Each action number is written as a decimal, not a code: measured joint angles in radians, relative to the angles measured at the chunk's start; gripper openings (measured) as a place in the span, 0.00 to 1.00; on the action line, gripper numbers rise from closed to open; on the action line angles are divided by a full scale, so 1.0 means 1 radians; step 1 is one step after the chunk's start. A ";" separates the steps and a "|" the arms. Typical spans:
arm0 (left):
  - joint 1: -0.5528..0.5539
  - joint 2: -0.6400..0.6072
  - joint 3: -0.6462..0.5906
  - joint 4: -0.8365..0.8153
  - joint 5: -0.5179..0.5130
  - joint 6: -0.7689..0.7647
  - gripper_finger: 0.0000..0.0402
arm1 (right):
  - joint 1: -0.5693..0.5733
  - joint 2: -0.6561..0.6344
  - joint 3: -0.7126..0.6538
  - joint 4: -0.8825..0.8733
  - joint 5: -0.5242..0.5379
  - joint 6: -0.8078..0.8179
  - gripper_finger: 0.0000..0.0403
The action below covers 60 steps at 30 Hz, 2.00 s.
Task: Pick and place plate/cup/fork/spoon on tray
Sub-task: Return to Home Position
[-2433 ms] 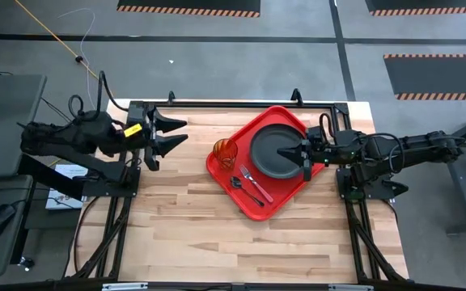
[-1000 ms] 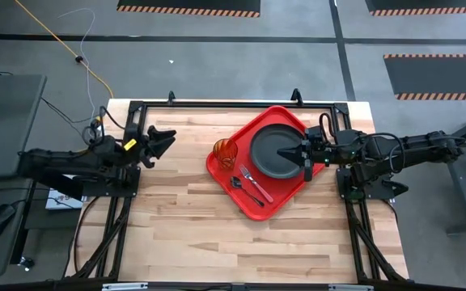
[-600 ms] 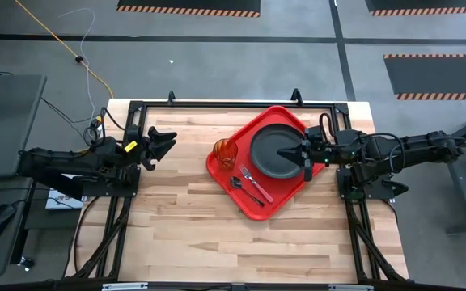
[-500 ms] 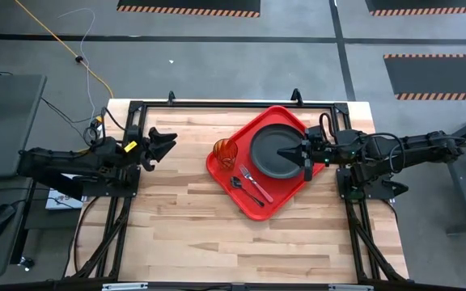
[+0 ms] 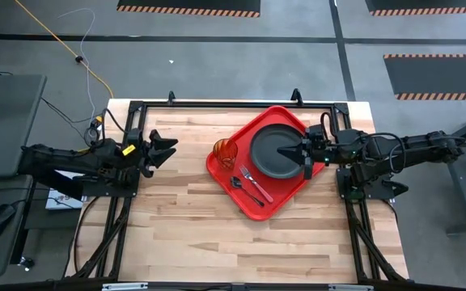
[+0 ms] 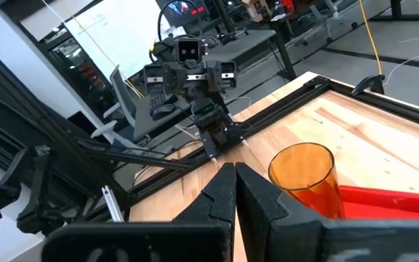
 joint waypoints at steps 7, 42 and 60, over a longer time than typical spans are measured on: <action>0.005 -0.035 0.000 -0.019 0.014 0.057 0.50 | 0.000 0.000 0.000 0.000 0.000 0.019 0.01; 0.019 -0.379 -0.198 -0.362 0.042 0.009 0.37 | 0.000 0.000 0.000 0.000 0.032 0.083 0.01; 0.021 -0.365 -0.197 -0.429 0.033 0.162 0.04 | 0.000 -0.091 0.000 -0.105 0.030 0.074 0.00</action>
